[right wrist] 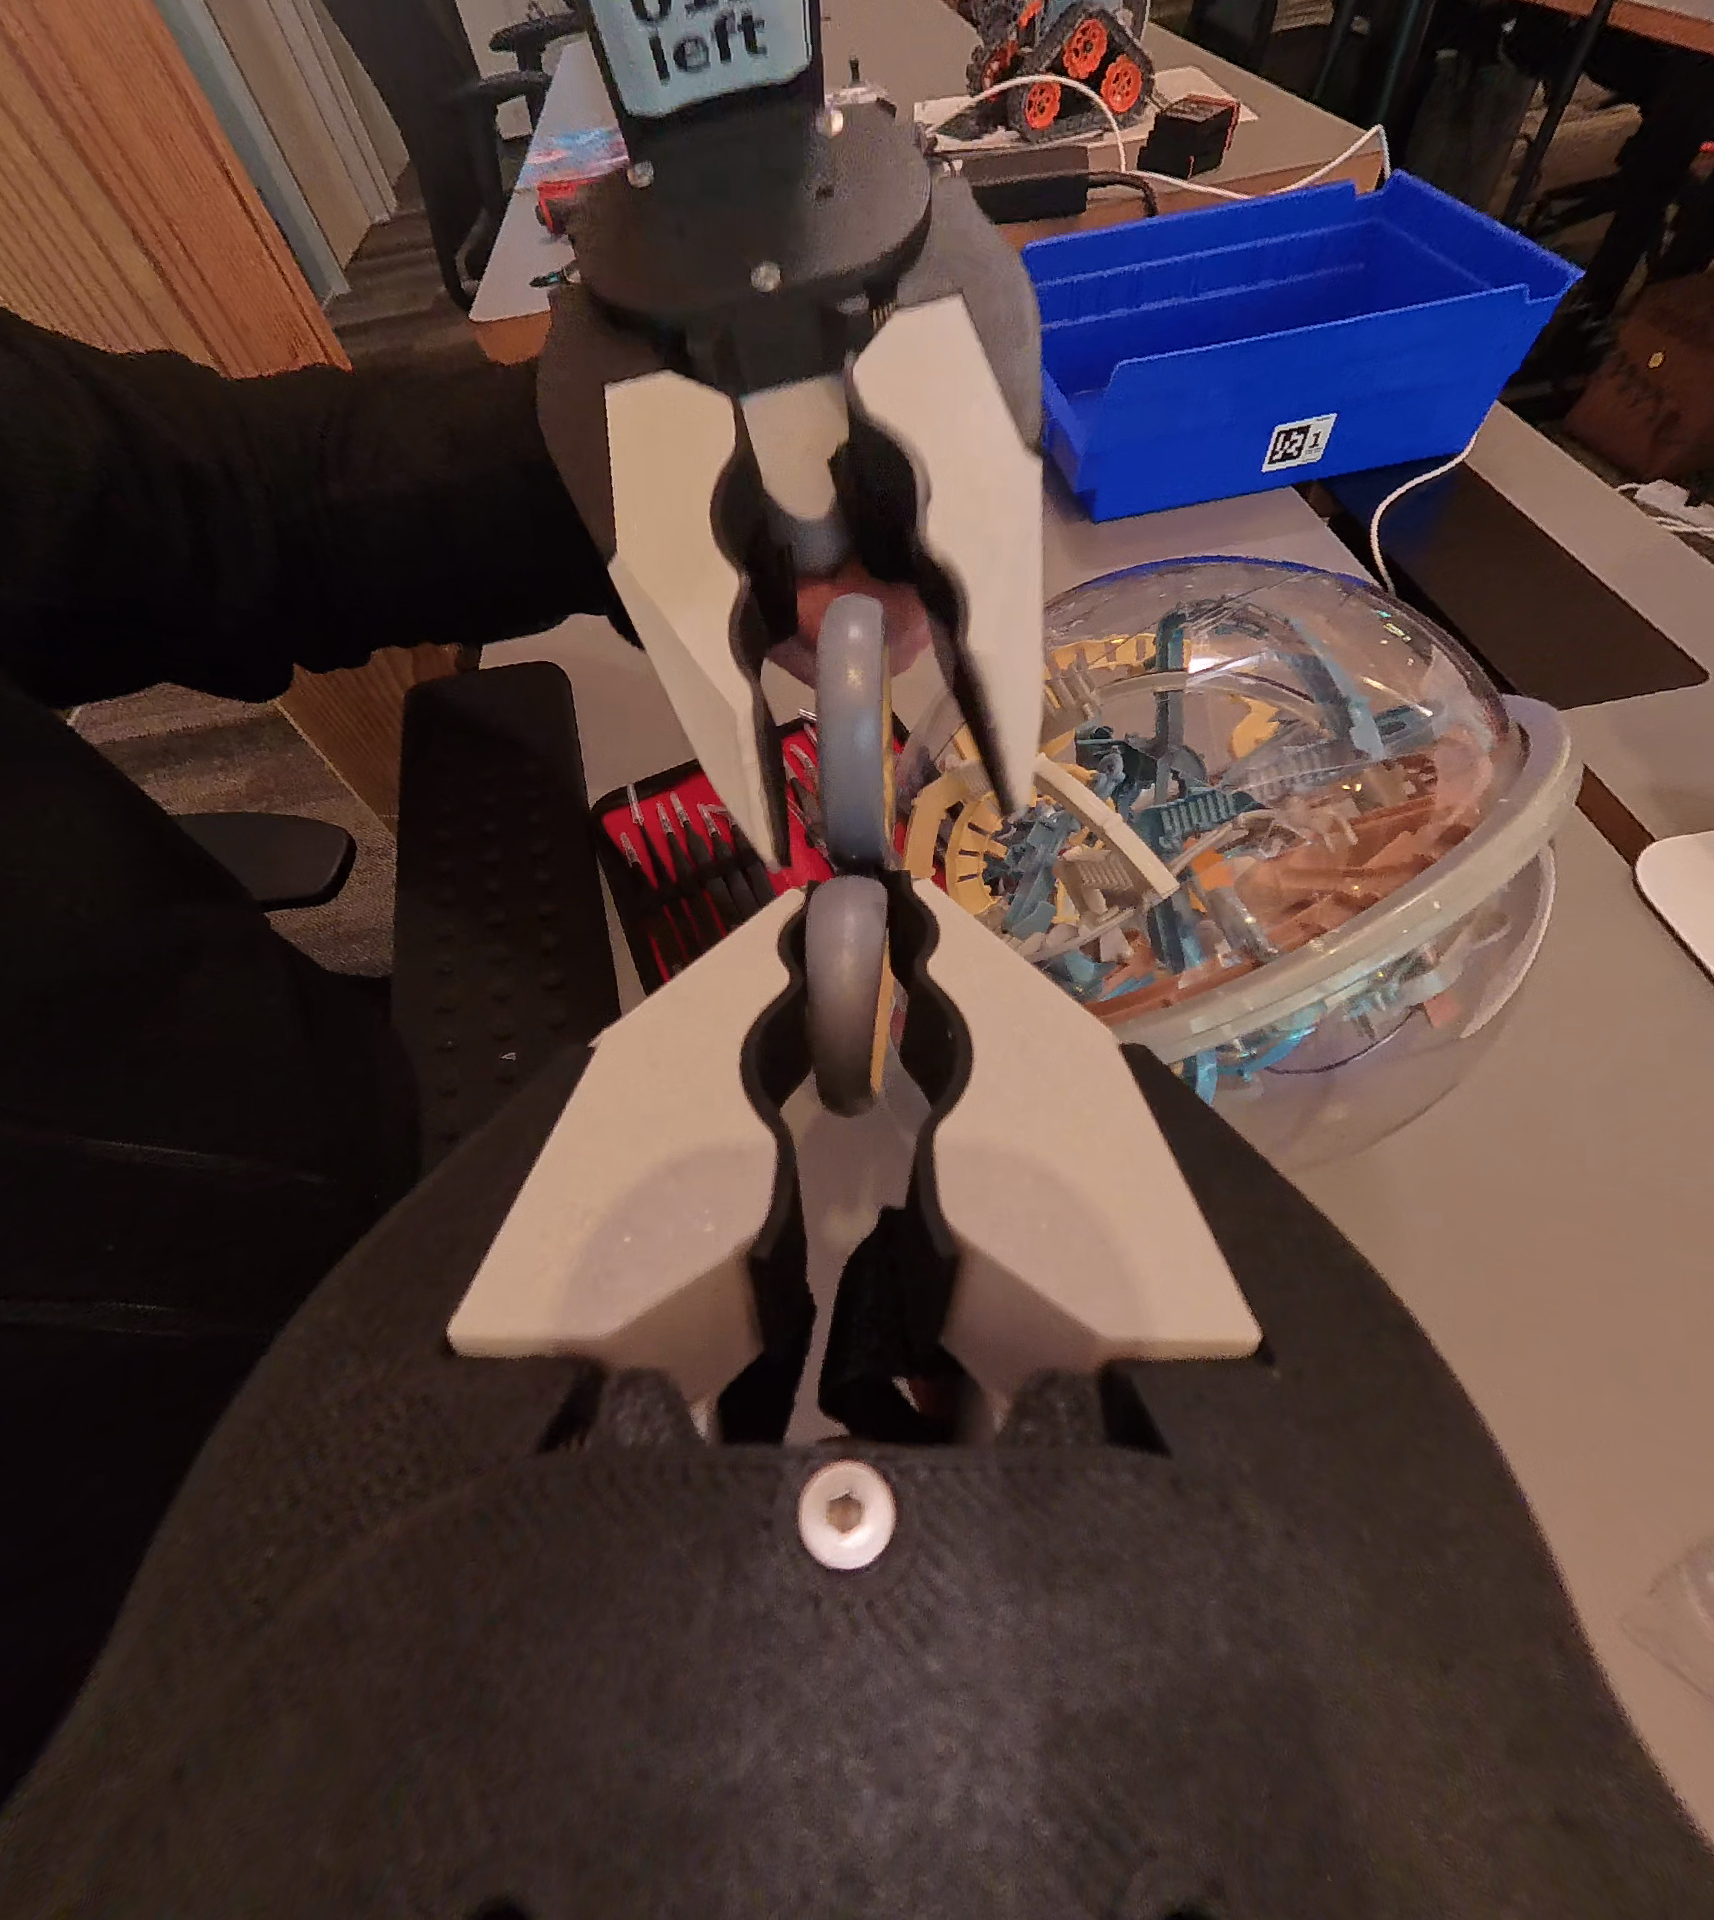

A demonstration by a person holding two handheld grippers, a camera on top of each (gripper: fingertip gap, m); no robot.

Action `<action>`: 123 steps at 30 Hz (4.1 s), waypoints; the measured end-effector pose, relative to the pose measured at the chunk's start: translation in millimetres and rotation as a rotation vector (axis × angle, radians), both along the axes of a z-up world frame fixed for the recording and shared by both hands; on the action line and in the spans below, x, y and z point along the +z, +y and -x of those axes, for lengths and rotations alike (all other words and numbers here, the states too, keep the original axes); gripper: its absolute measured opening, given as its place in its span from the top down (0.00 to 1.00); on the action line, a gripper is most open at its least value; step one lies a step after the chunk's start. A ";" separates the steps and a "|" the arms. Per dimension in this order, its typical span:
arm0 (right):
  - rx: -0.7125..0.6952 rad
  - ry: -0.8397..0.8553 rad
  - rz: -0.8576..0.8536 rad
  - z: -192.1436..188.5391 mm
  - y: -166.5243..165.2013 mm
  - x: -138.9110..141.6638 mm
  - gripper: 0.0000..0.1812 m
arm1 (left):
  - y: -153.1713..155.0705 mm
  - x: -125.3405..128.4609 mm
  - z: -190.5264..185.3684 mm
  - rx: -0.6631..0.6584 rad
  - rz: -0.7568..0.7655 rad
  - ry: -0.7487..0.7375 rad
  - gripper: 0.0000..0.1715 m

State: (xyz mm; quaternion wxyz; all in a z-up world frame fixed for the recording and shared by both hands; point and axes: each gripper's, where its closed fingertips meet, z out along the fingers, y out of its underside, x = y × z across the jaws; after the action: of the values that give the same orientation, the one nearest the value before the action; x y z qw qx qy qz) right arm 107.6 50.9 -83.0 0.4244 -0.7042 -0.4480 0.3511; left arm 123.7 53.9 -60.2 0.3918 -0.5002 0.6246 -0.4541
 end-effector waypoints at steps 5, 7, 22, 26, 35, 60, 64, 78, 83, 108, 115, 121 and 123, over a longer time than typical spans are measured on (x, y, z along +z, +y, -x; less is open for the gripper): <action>-0.040 0.073 0.038 -3.0 0.7 -0.2 0.95 | -4.8 2.0 -1.9 -0.104 0.001 0.105 0.96; -0.061 0.093 0.051 -7.7 1.5 -4.0 0.95 | -2.8 -1.8 -3.1 -0.141 0.058 0.134 0.97; -0.176 0.309 0.116 -41.7 -1.8 -32.3 0.95 | 8.5 -31.9 -4.3 -0.203 0.082 0.297 0.98; -0.167 0.277 0.082 -46.3 -3.7 -32.0 0.95 | 8.1 -39.8 11.6 -0.152 0.017 0.231 0.98; -0.037 -0.007 -0.215 -17.9 -35.2 -35.6 0.95 | -44.0 -51.7 35.2 -0.154 -0.158 0.138 0.99; -0.034 -0.460 -0.565 16.4 -69.2 -98.0 0.95 | -99.3 -122.8 17.4 0.029 -0.481 0.225 1.00; -0.038 -0.467 -0.559 15.8 -66.8 -99.3 0.95 | -97.3 -124.1 17.0 0.039 -0.488 0.227 1.00; -0.002 -0.245 -0.447 1.5 -78.7 -98.4 0.94 | -106.8 -114.2 53.8 0.014 -0.350 0.164 1.00; -0.003 -0.208 -0.402 -1.4 -76.3 -100.5 0.94 | -105.2 -116.5 55.8 0.005 -0.288 0.152 0.99; -0.055 -0.457 -0.529 21.7 -61.5 -122.1 0.94 | -98.3 -144.0 22.7 0.085 -0.508 0.261 1.00; -0.019 -0.327 -0.522 13.6 -65.2 -107.8 0.93 | -105.1 -127.4 36.8 0.063 -0.418 0.197 1.00; -0.012 -0.183 -0.445 5.7 -69.5 -99.5 0.92 | -115.8 -110.9 53.5 -0.013 -0.301 0.121 1.00; 0.002 -0.154 -0.434 6.9 -73.0 -96.6 0.92 | -118.9 -108.0 58.1 -0.031 -0.284 0.110 1.00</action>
State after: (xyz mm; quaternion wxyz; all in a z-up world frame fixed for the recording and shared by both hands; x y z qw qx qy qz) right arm 100.7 -22.0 -179.7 0.5303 -0.6206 -0.5447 0.1923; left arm 65.5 -64.9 -168.2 0.4169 -0.4543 0.7106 -0.3390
